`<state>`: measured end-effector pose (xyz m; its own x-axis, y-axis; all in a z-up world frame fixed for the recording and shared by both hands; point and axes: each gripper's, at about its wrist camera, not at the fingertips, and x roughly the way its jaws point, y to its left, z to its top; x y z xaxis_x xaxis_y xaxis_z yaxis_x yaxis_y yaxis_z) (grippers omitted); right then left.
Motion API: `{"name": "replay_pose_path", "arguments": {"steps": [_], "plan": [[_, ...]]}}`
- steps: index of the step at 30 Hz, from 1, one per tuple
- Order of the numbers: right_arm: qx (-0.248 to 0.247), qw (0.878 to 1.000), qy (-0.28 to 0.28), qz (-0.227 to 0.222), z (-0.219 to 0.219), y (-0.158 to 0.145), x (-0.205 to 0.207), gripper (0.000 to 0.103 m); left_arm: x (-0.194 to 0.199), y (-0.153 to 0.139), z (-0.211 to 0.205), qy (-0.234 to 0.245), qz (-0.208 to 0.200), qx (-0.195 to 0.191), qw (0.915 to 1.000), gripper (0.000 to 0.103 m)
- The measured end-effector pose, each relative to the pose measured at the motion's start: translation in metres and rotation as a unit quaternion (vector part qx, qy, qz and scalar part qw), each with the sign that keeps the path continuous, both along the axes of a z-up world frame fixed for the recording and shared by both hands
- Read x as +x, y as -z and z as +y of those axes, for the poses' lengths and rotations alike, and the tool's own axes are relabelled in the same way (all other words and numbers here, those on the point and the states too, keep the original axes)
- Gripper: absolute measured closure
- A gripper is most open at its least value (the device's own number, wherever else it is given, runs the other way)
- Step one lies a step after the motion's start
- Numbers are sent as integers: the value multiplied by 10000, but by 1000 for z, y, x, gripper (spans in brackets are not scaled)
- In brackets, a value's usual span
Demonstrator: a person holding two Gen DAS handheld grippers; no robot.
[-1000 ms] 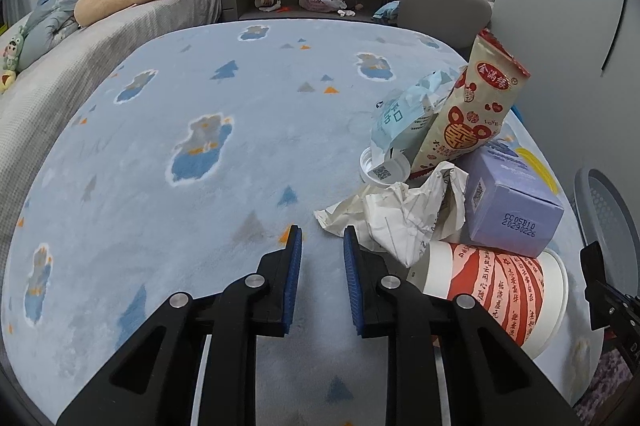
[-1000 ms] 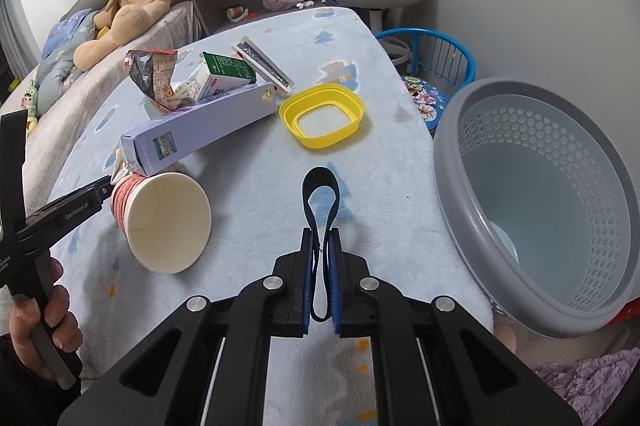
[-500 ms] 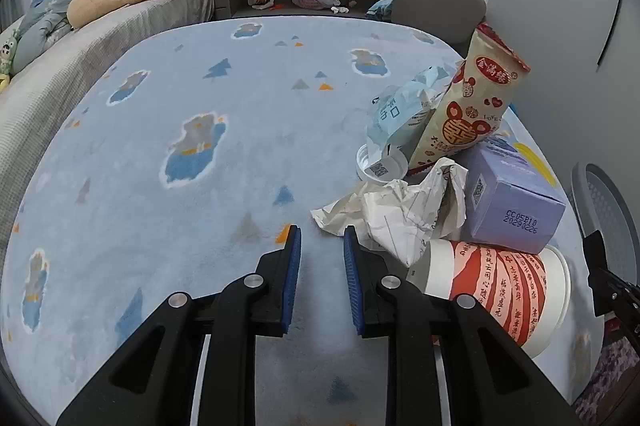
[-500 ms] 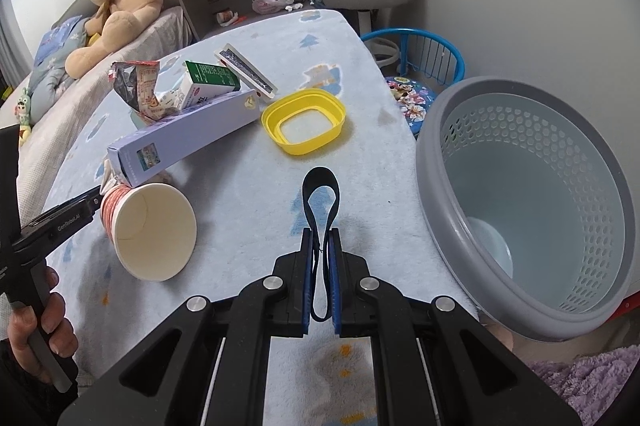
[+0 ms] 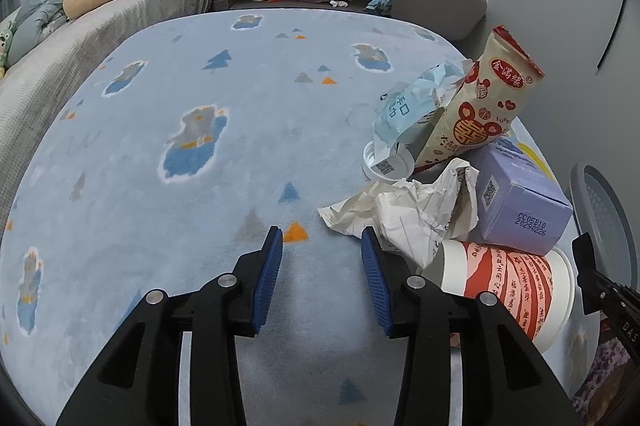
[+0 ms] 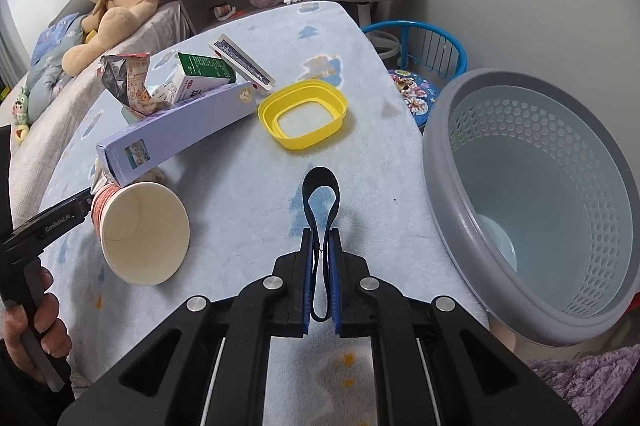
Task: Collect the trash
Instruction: 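Move the left tool toward the red-and-white paper cup, then close the left tool on the rim of the red-and-white paper cup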
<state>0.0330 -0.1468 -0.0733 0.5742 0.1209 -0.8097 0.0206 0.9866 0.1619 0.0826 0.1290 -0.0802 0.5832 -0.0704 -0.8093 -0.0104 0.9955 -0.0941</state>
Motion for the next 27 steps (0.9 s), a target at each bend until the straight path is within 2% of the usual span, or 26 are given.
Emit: {"name": "replay_pose_path", "arguments": {"steps": [12, 16, 21, 25, 27], "plan": [[71, 10000, 10, -26, -4, 1, -1, 95, -15, -16, 7, 86, -32, 62, 9999, 61], [95, 9999, 5, -38, -5, 0, -2, 95, -19, -23, 8, 122, -4, -32, 9999, 59], [151, 9998, 20, -89, -6, -3, -3, 92, -39, -35, -4, 263, -96, -115, 9995, 47], [218, 9996, 9, -153, -8, -7, -7, 92, -55, -34, -25, 475, -36, -105, 9988, 46], [246, 9995, 6, -183, -10, -8, -9, 92, -62, -35, -35, 516, -55, -105, 9986, 42]]}}
